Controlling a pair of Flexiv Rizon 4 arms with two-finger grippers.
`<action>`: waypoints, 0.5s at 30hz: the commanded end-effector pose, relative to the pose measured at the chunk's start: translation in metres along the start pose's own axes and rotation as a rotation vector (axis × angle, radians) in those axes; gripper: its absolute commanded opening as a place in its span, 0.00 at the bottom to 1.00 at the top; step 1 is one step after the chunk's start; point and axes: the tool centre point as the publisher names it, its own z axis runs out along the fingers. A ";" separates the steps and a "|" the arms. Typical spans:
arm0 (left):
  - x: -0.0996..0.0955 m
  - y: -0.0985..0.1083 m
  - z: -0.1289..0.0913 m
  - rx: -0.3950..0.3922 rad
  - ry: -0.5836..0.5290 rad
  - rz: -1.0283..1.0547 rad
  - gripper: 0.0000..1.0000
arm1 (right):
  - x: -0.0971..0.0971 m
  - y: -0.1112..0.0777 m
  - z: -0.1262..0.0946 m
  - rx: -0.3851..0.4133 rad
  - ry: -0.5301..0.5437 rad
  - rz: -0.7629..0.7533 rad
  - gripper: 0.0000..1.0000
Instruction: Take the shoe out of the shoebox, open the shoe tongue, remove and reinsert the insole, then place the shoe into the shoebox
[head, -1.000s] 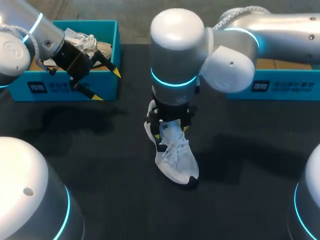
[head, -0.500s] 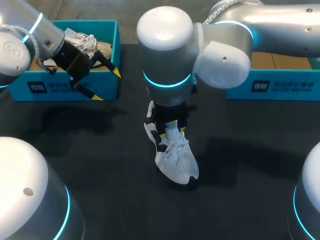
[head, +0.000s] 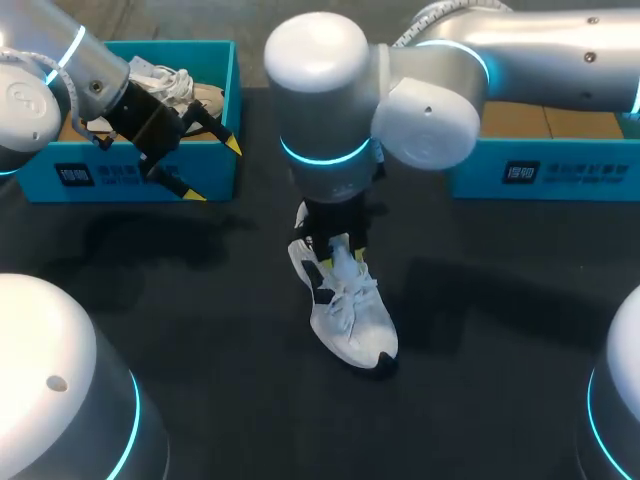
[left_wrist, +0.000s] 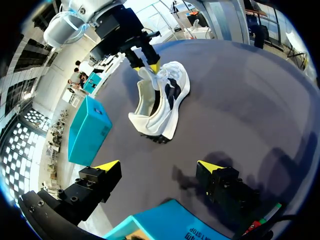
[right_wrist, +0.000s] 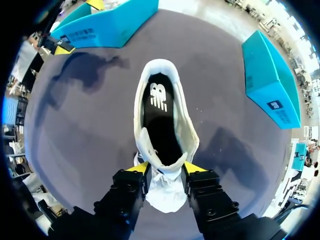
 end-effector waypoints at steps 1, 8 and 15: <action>0.000 -0.001 0.000 -0.003 0.002 0.000 1.00 | -0.002 0.007 0.009 0.007 0.014 -0.001 0.31; 0.000 -0.001 0.000 -0.003 0.002 0.000 1.00 | -0.004 0.025 0.027 0.017 0.050 -0.024 0.27; 0.000 -0.001 0.000 -0.003 0.002 0.000 1.00 | -0.007 0.037 0.042 0.037 0.081 -0.042 0.29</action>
